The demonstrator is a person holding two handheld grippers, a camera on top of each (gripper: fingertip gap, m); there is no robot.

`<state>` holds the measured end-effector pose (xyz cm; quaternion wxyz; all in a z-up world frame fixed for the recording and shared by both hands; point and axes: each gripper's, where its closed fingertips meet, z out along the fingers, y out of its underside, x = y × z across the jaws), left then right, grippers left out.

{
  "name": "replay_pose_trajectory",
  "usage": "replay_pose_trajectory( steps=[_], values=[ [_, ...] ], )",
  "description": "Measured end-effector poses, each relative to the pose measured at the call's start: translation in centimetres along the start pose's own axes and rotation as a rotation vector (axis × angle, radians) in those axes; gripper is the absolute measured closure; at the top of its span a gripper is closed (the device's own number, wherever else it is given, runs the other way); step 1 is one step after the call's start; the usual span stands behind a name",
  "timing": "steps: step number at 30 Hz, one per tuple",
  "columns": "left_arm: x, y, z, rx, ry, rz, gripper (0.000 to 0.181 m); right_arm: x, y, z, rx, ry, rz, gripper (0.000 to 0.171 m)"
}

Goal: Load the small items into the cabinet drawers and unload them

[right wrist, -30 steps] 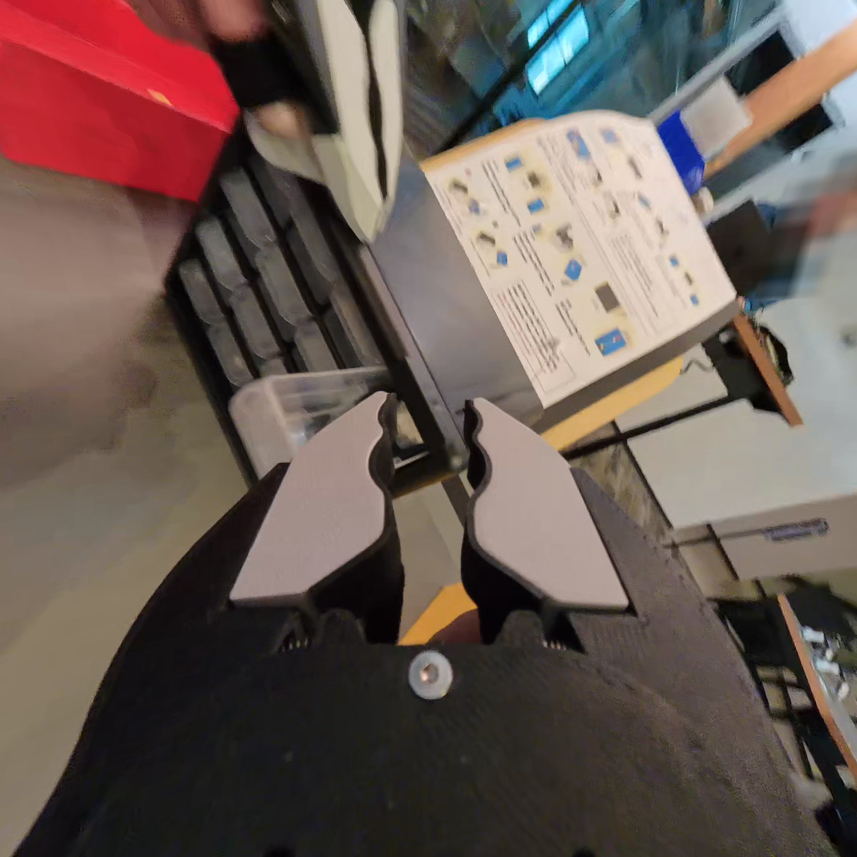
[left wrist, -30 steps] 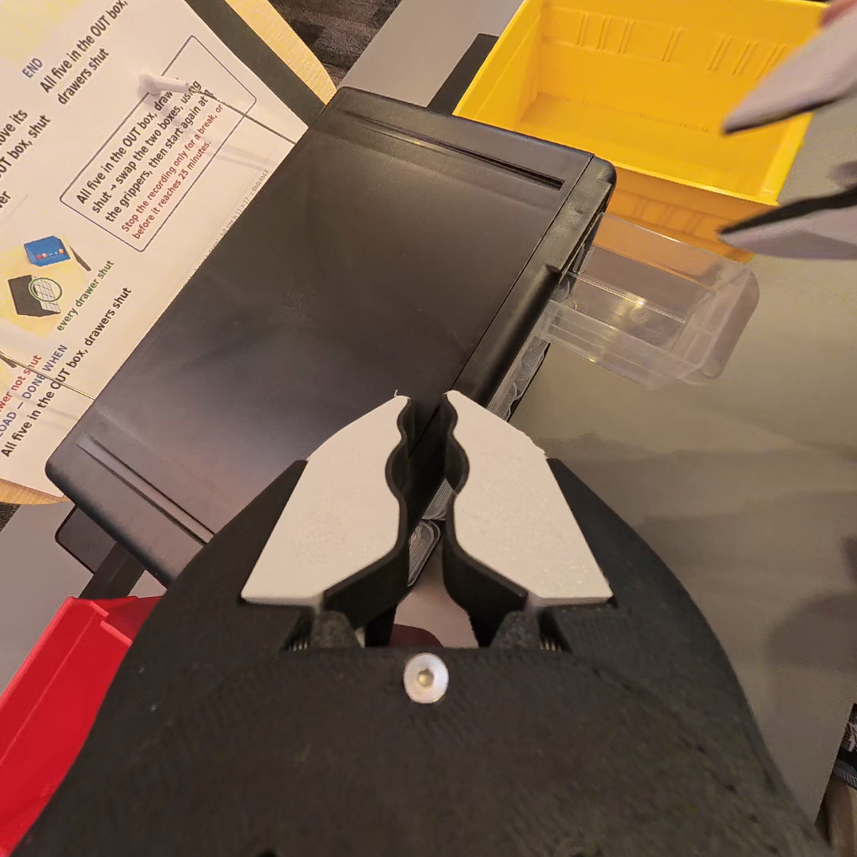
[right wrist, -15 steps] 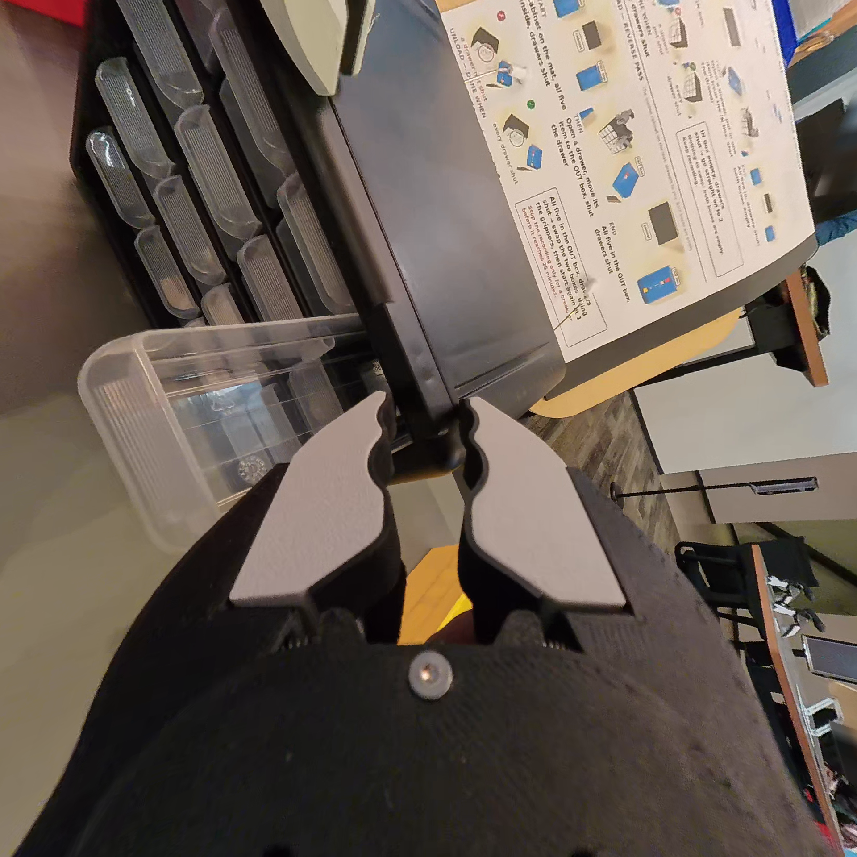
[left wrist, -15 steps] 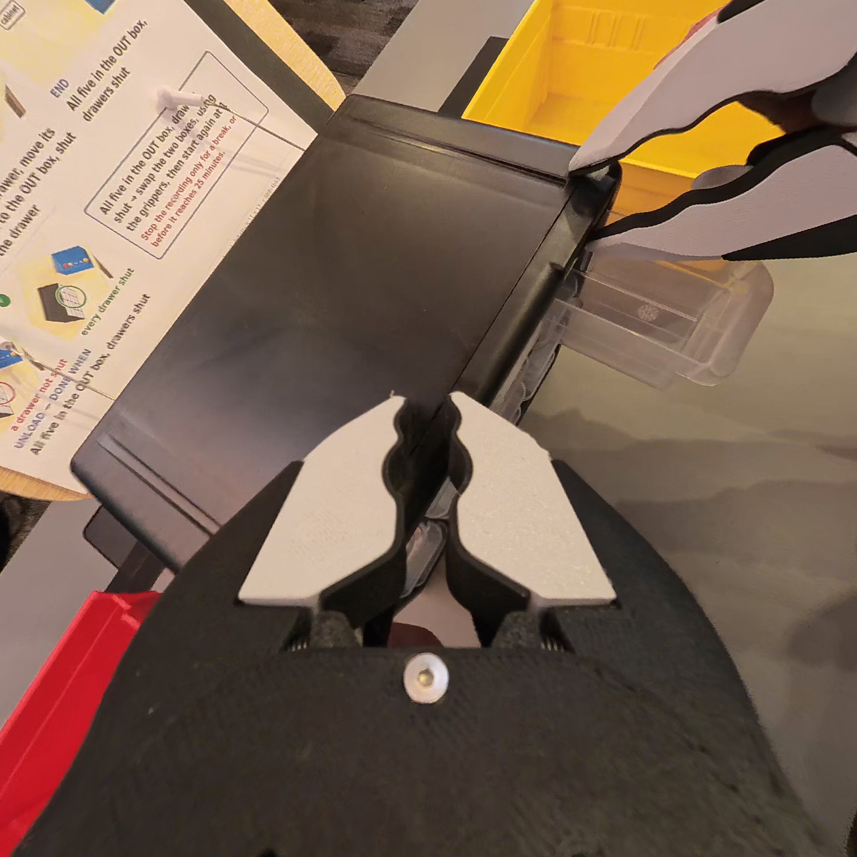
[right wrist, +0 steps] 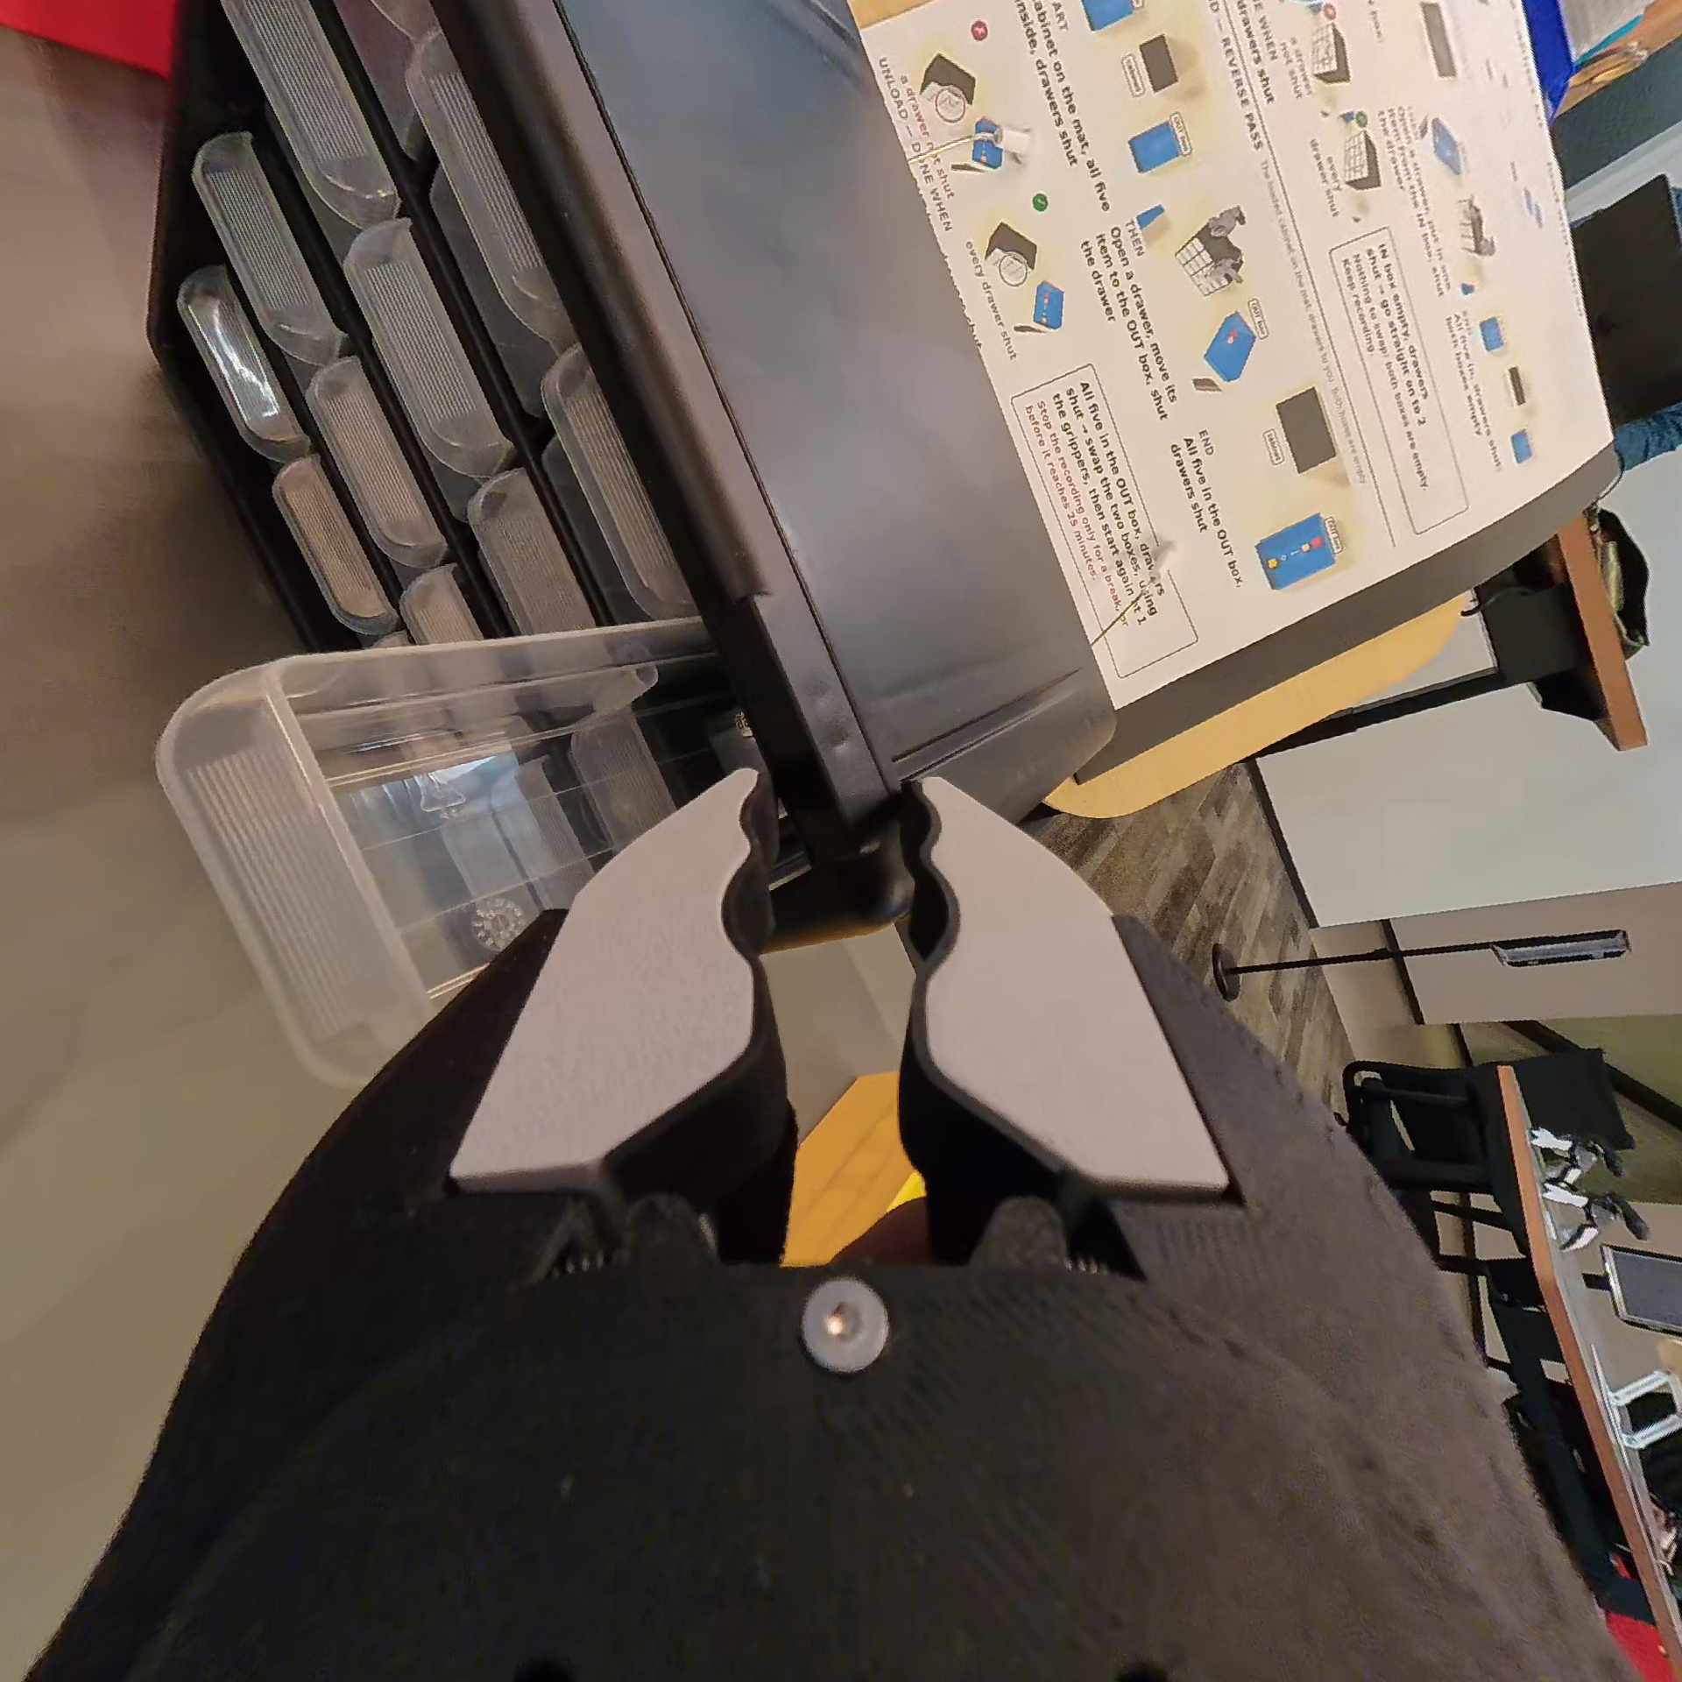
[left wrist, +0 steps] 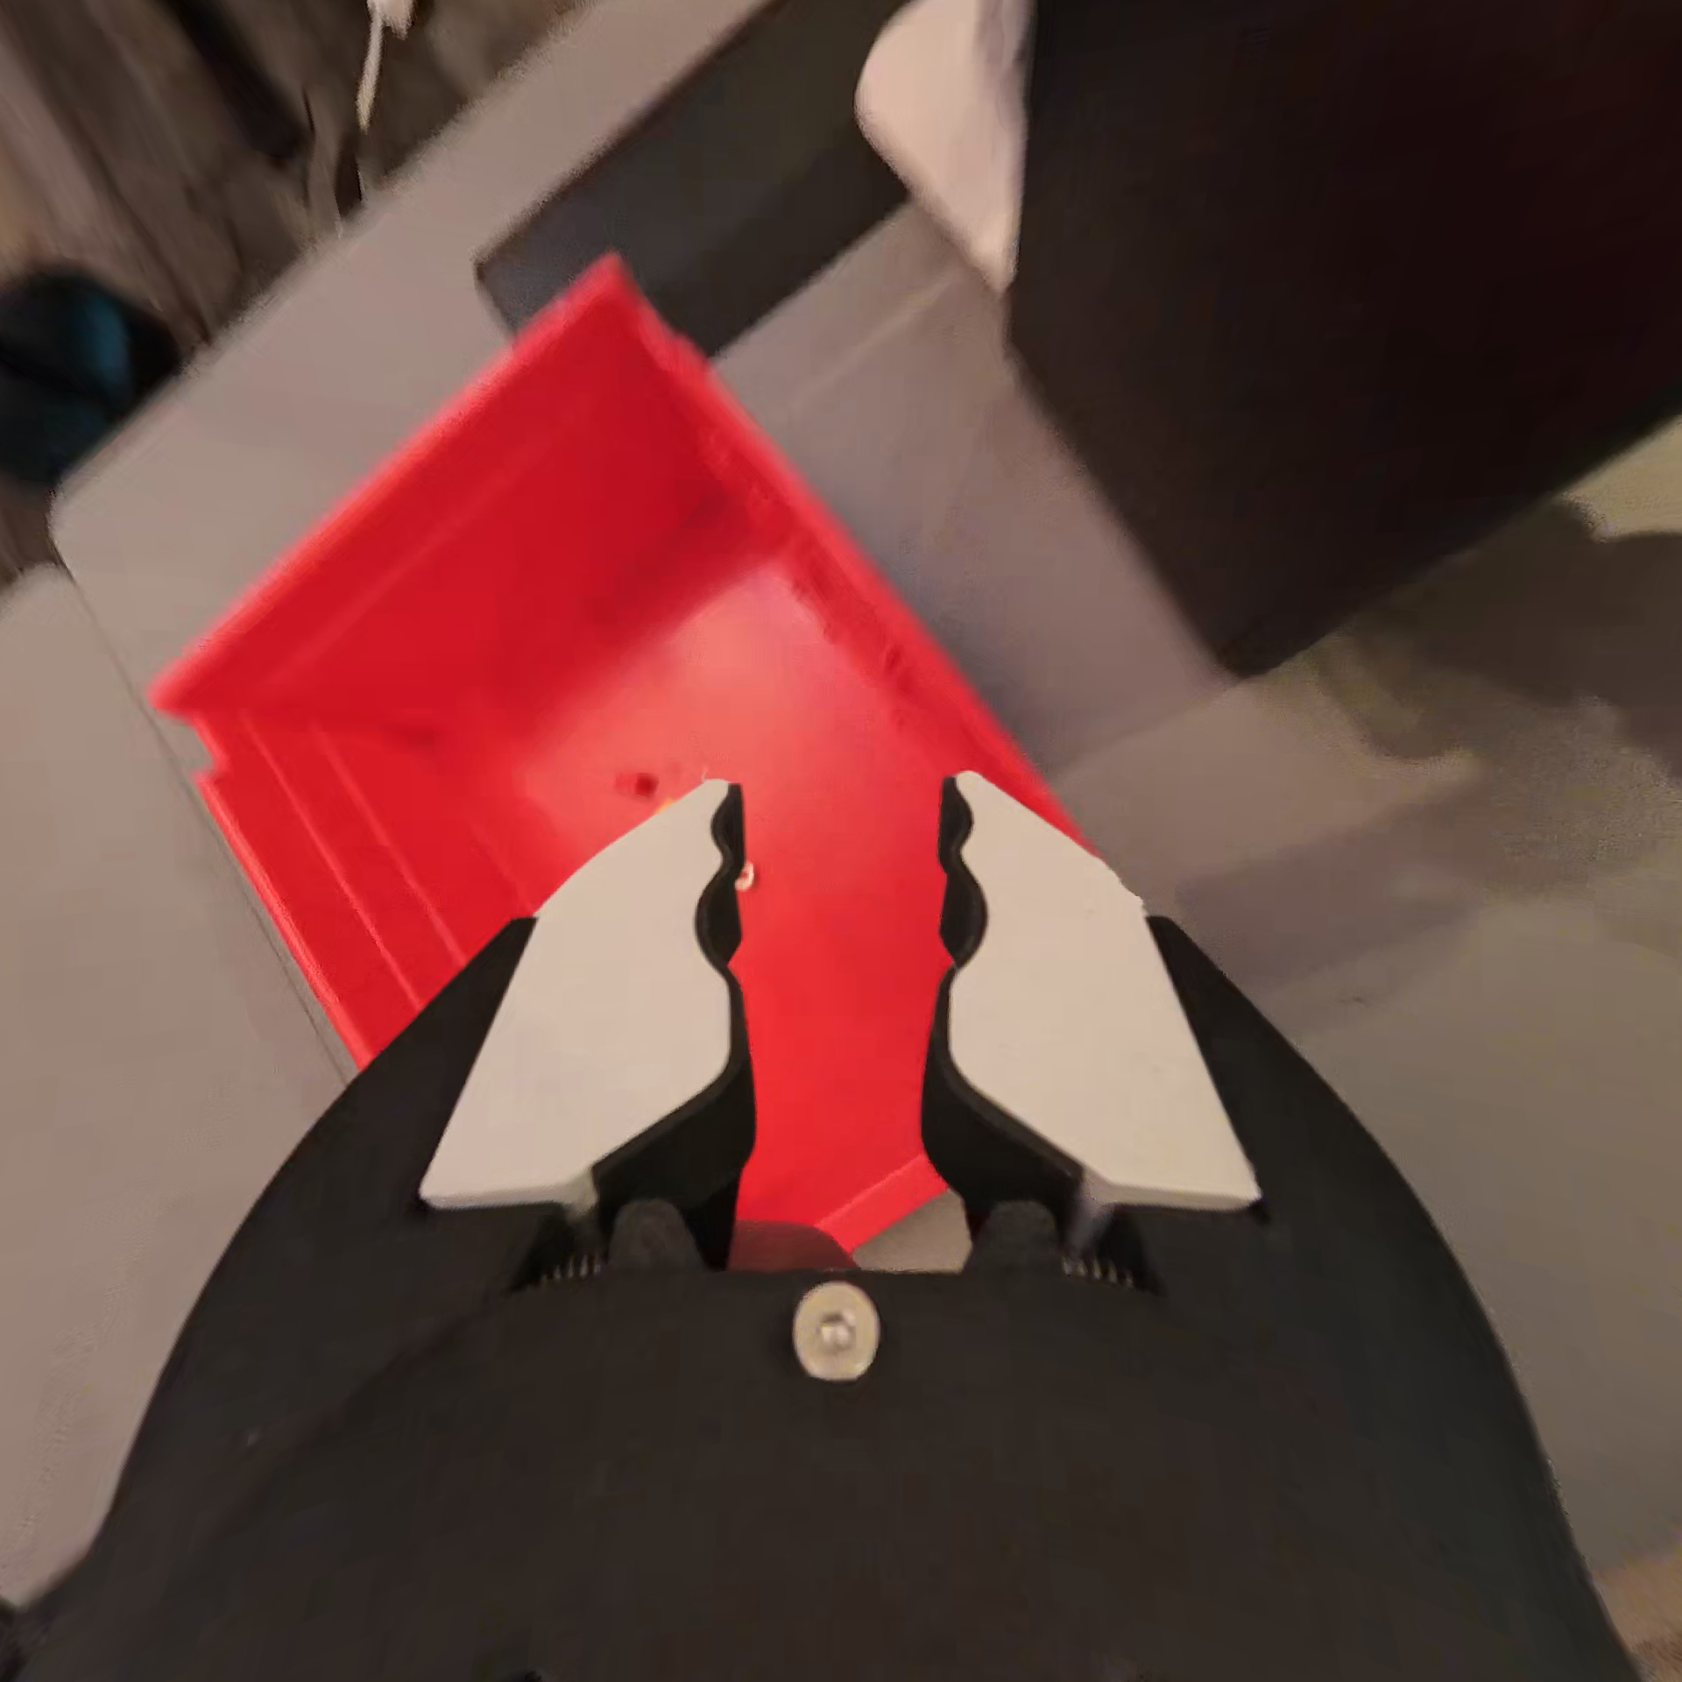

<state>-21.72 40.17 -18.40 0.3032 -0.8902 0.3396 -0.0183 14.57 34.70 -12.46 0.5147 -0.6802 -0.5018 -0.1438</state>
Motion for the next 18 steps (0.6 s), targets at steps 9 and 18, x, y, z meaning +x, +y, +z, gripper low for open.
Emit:
replay_pose_trajectory(
  steps=[9, 18],
  values=[
    [-3.7, 9.4, 9.3, -0.249, -0.008, -0.199, 0.152, 0.0, 0.0, 0.0, 0.003, 0.013, 0.005, 0.146],
    [-4.5, 10.7, 11.8, -0.326, -0.044, -0.172, 0.160, 0.0, 0.0, 0.0, 0.022, 0.016, 0.015, 0.146]
  ],
)
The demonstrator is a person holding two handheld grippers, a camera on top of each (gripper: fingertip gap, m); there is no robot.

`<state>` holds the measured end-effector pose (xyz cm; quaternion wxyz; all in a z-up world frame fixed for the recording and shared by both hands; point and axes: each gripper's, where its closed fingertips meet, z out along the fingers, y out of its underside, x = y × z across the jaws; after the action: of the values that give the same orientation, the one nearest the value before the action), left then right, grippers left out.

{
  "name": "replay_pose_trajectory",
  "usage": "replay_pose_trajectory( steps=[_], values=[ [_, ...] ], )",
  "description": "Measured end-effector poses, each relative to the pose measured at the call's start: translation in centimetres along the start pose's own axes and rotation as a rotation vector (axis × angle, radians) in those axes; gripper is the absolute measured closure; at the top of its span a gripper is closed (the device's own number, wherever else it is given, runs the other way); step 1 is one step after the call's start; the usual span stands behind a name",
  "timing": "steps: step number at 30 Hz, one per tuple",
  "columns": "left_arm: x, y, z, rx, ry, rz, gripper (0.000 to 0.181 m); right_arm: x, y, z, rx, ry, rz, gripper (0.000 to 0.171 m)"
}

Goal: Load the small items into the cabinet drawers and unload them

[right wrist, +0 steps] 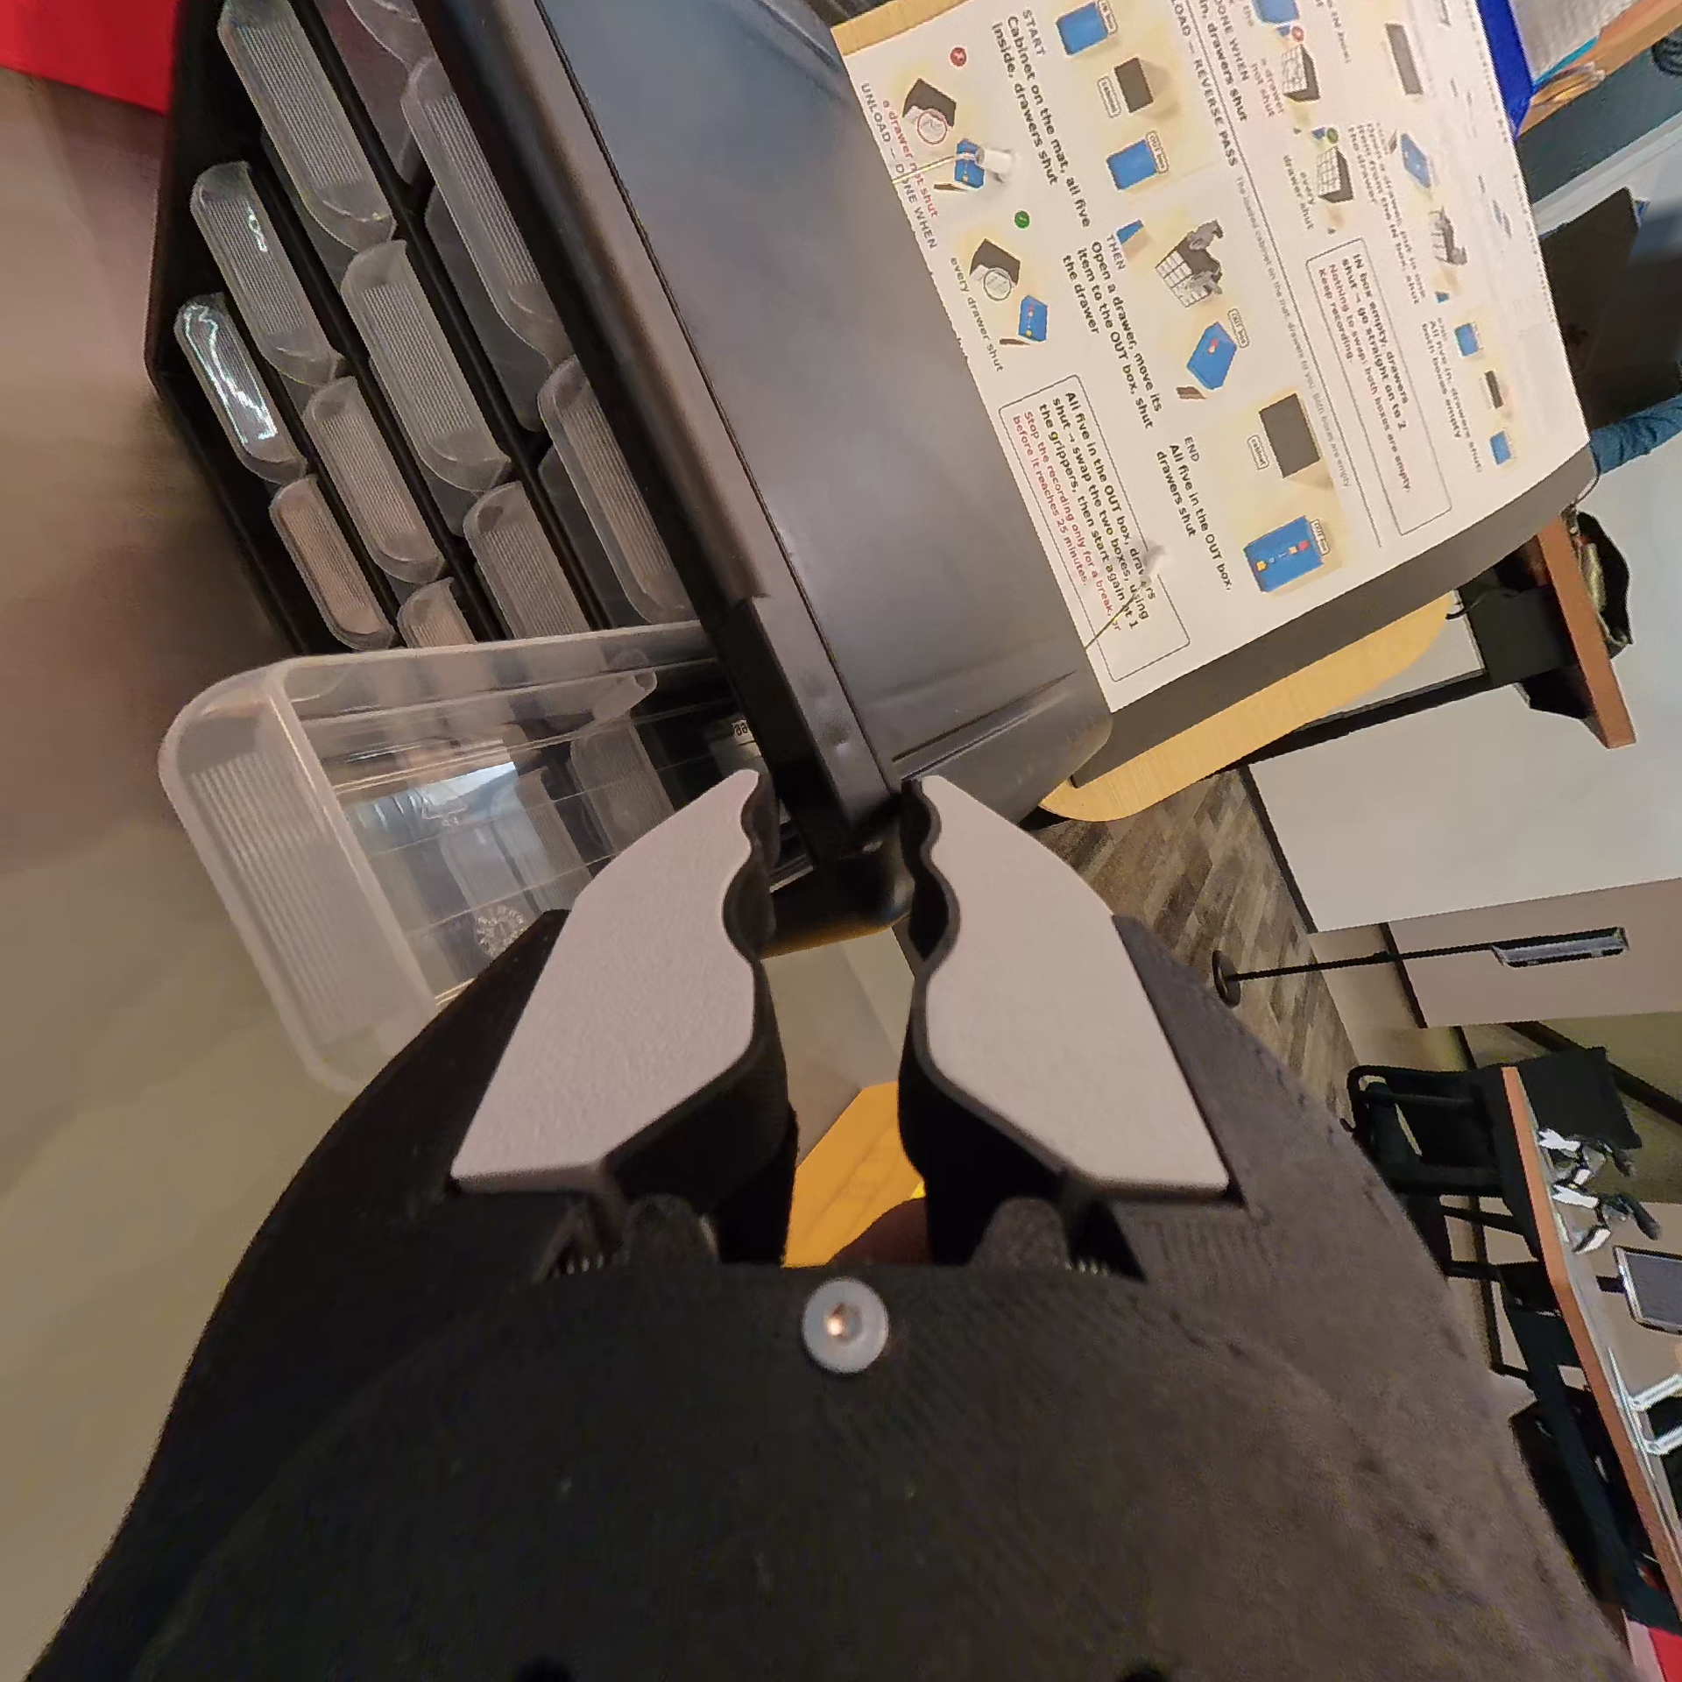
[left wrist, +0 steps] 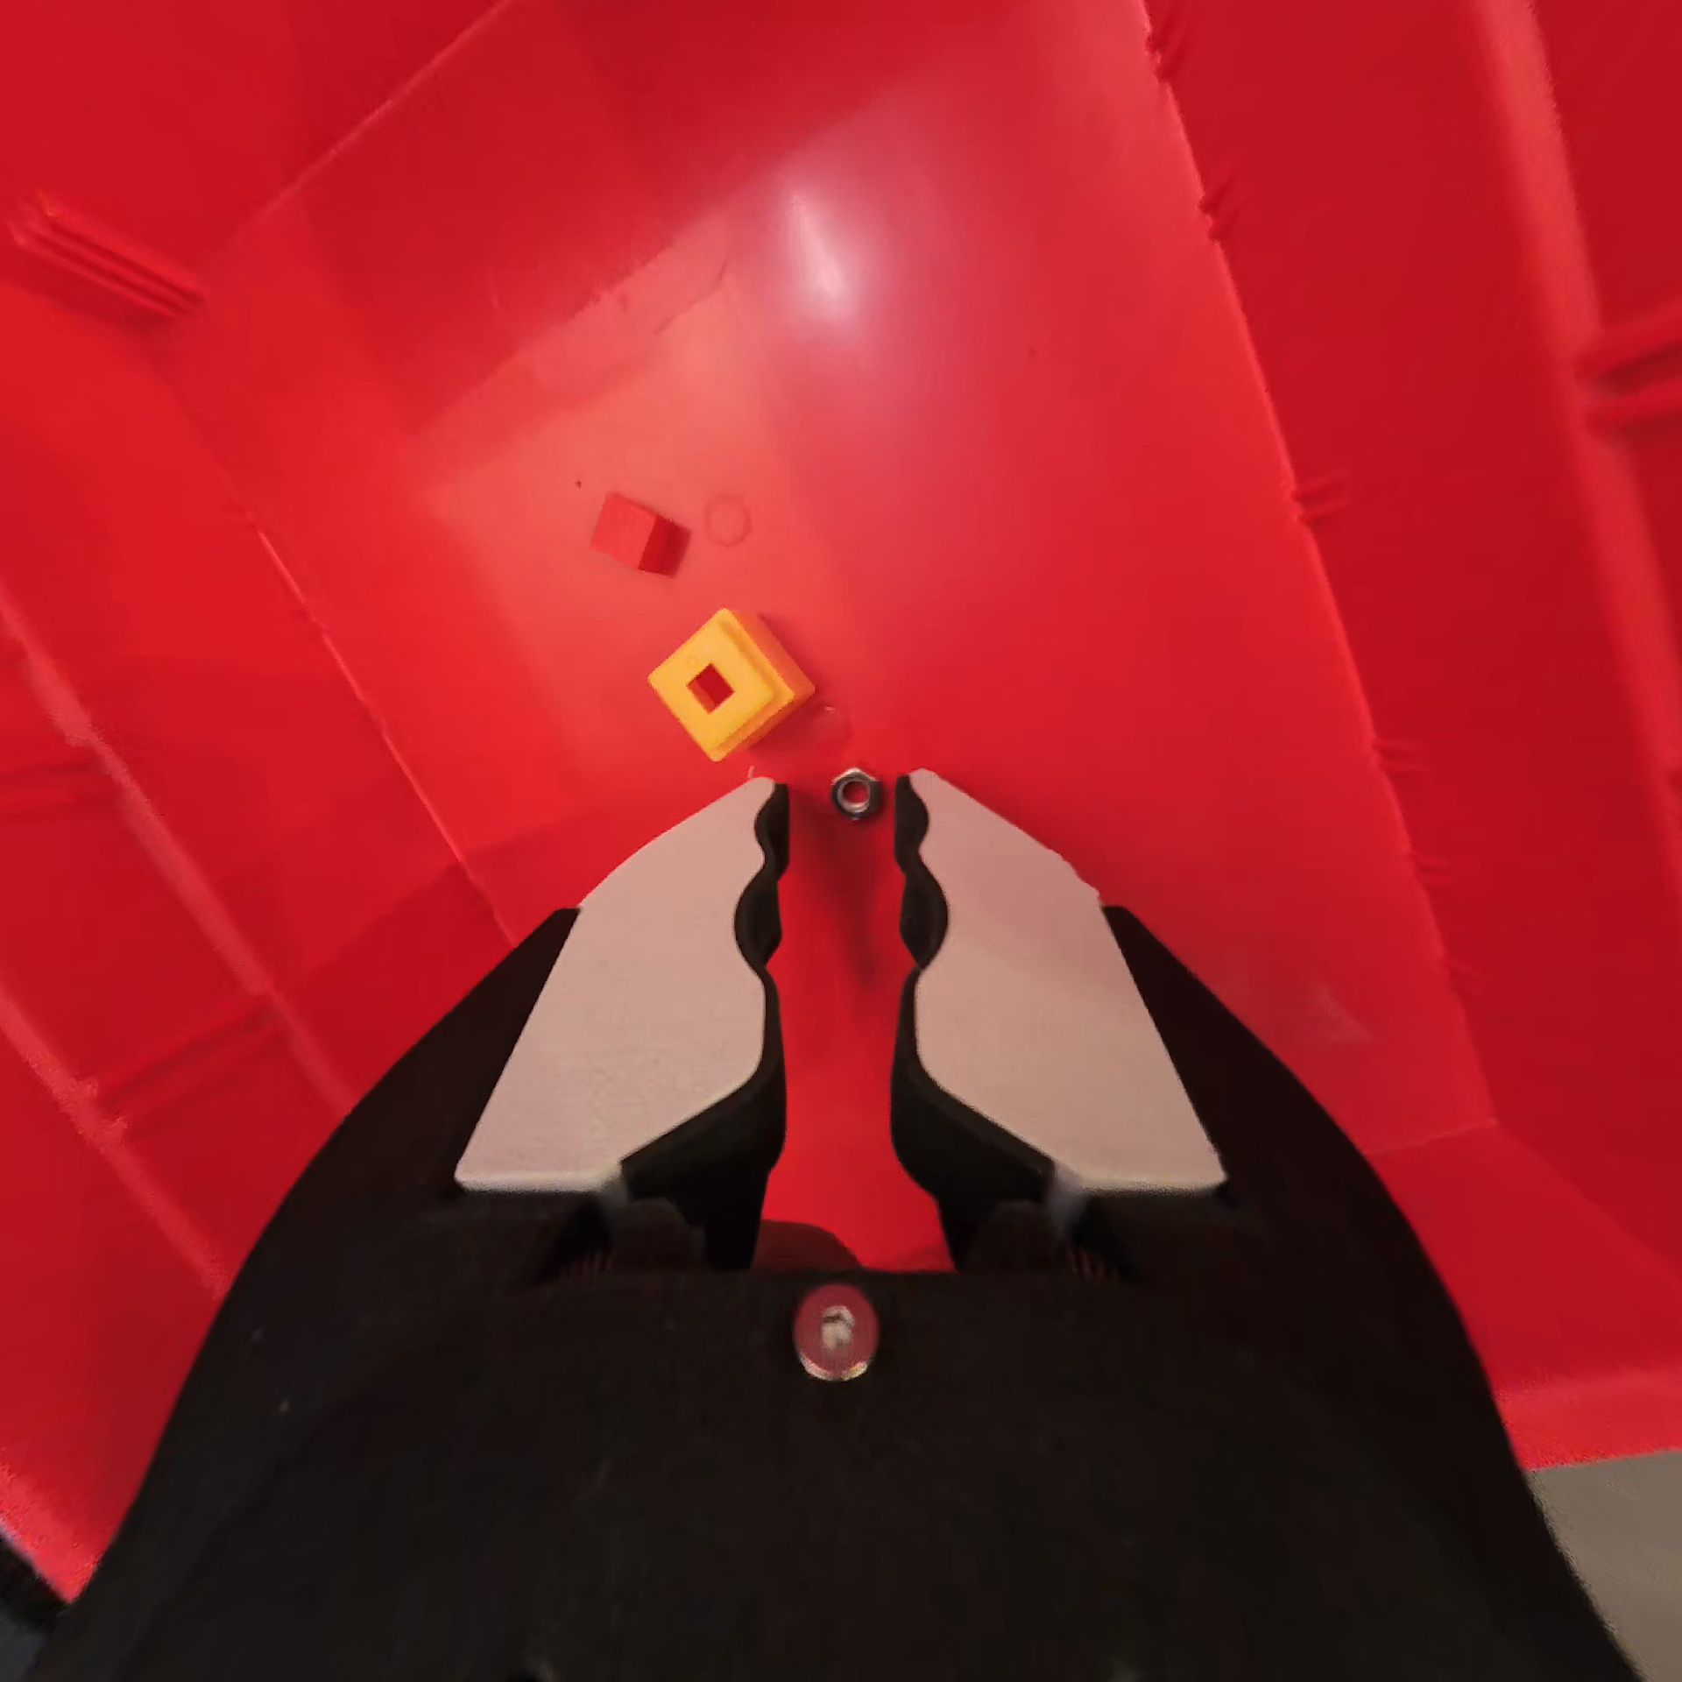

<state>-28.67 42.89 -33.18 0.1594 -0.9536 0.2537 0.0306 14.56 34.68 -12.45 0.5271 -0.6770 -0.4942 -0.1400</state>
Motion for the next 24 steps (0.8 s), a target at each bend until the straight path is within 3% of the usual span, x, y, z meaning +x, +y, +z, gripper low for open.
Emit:
replay_pose_trajectory(
  steps=[3, 15, 19, 24],
  values=[
    [-0.3, -0.2, 0.1, -0.010, -0.031, 0.017, 0.171, 0.0, 0.0, 0.0, 0.001, 0.000, 0.000, 0.146],
    [0.8, -0.4, -1.3, 0.048, 0.060, -0.002, 0.172, 0.0, 0.0, 0.0, 0.002, 0.000, 0.007, 0.146],
    [3.4, -1.6, -6.0, 0.156, 0.082, 0.082, 0.172, 0.0, 0.0, 0.0, 0.005, -0.004, 0.011, 0.146],
    [11.1, -5.8, -15.8, 0.387, 0.148, 0.267, 0.172, 0.0, 0.0, 0.0, 0.009, -0.008, 0.014, 0.146]
  ],
)
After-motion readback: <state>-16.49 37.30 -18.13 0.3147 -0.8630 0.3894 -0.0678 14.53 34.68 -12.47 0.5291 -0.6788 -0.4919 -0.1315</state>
